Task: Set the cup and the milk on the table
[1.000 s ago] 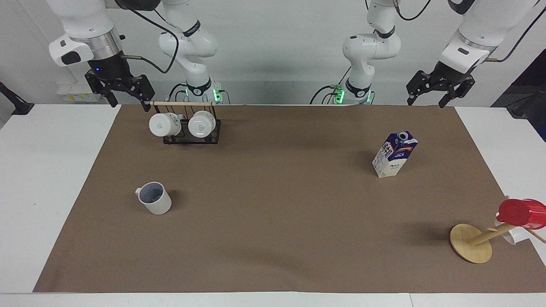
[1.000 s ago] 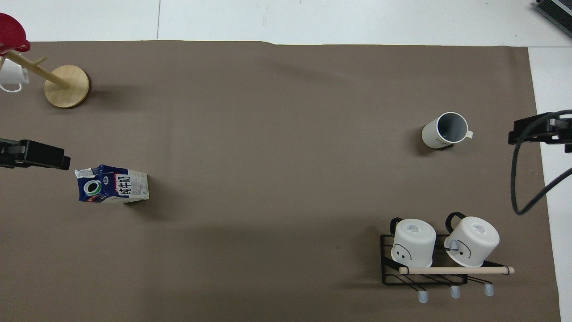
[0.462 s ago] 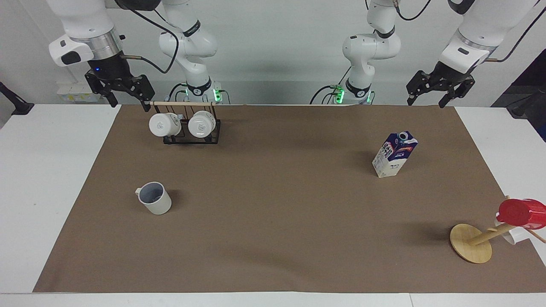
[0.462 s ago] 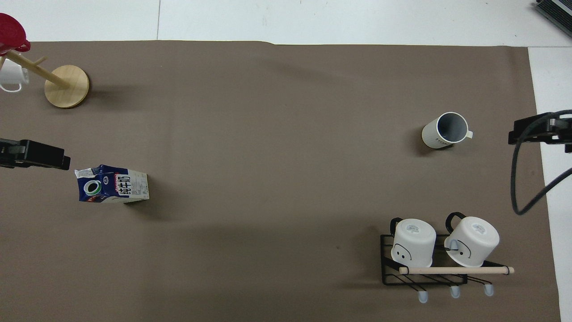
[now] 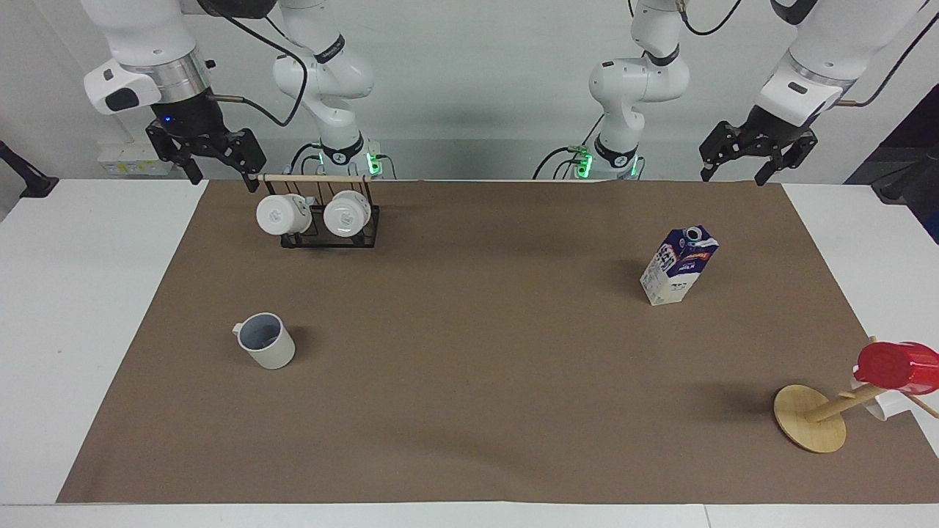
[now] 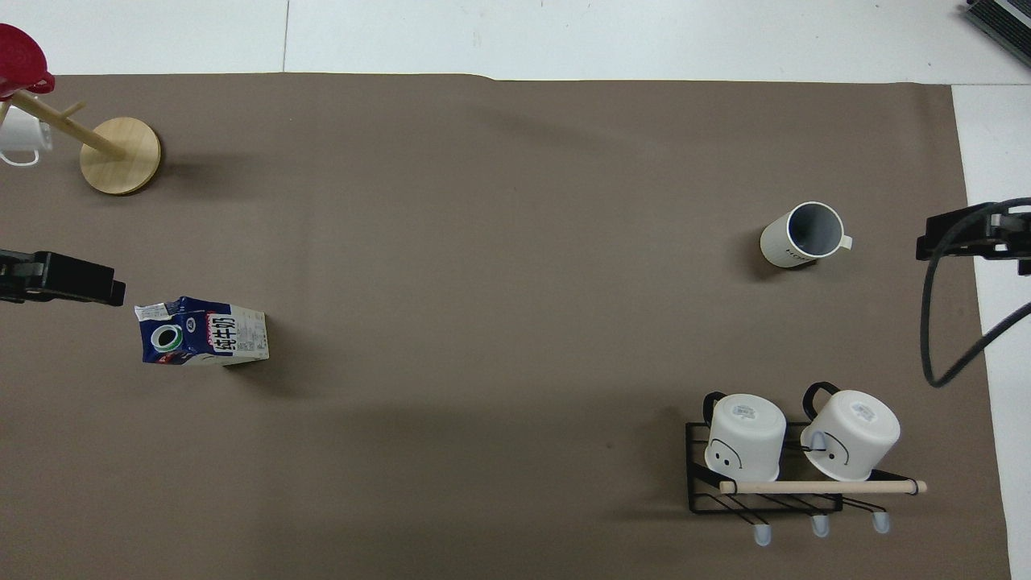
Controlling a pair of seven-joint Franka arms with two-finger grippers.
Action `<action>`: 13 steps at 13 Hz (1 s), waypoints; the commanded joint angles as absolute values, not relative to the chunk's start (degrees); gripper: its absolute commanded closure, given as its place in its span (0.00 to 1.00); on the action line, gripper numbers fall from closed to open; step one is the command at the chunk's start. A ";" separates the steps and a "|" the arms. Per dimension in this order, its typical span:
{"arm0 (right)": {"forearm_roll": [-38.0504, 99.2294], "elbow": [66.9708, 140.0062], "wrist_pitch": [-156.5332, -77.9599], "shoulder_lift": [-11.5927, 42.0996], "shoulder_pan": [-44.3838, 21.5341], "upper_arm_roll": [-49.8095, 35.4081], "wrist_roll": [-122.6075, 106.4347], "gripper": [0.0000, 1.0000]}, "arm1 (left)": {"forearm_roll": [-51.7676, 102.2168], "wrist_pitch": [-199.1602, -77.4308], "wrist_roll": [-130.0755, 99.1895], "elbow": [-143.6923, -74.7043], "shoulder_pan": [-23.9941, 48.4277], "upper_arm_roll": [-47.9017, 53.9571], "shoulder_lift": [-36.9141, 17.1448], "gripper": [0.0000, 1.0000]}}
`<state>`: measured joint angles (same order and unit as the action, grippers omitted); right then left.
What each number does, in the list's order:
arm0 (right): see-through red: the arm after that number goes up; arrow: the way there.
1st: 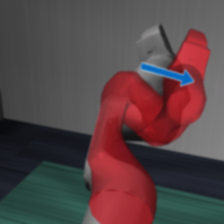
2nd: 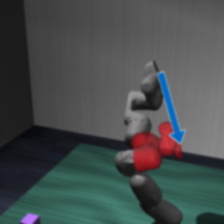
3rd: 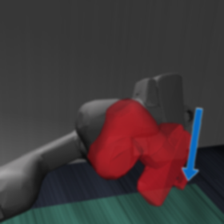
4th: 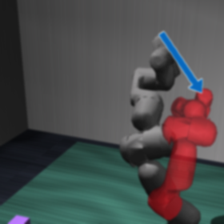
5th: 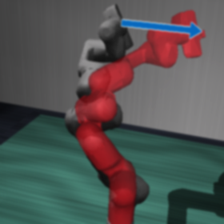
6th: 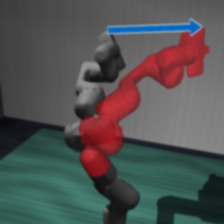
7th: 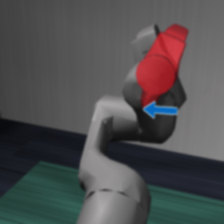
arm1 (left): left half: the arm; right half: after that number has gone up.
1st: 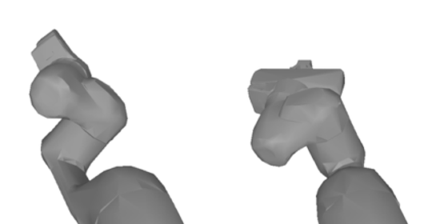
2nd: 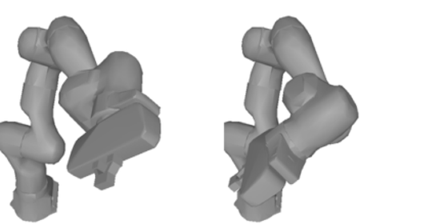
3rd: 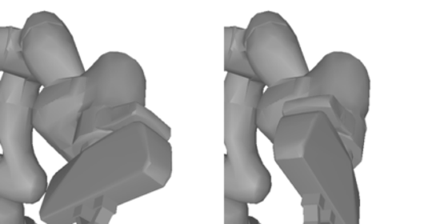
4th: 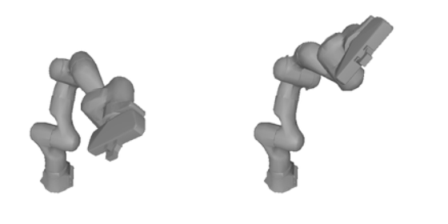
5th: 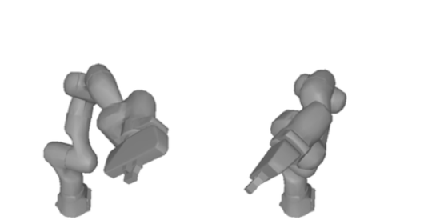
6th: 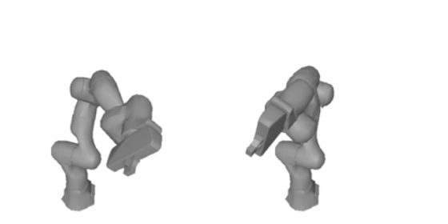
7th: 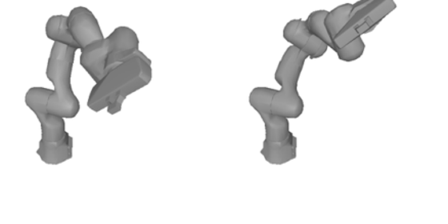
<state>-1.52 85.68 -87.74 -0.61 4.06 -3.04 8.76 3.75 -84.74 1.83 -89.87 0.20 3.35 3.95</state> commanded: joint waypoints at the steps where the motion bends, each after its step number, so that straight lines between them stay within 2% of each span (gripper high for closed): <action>1: -1.23 85.78 -87.63 -1.05 4.31 -3.08 7.12 0.00 | 2.55 -84.99 2.29 -91.48 -0.70 3.43 5.09 0.00; 10: -1.23 85.87 -87.63 -1.05 4.57 -3.08 6.86 0.00 | 2.55 -87.63 2.64 -96.68 -1.32 3.43 8.17 0.00; 13: -1.32 86.48 -90.86 -0.97 4.57 -3.08 6.86 0.00 | 2.55 -87.98 2.64 -97.29 -1.49 3.43 8.17 0.00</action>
<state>-1.52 85.69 -88.61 -0.61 4.09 -2.99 8.76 3.69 -86.16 1.84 -94.67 -1.00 3.18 6.51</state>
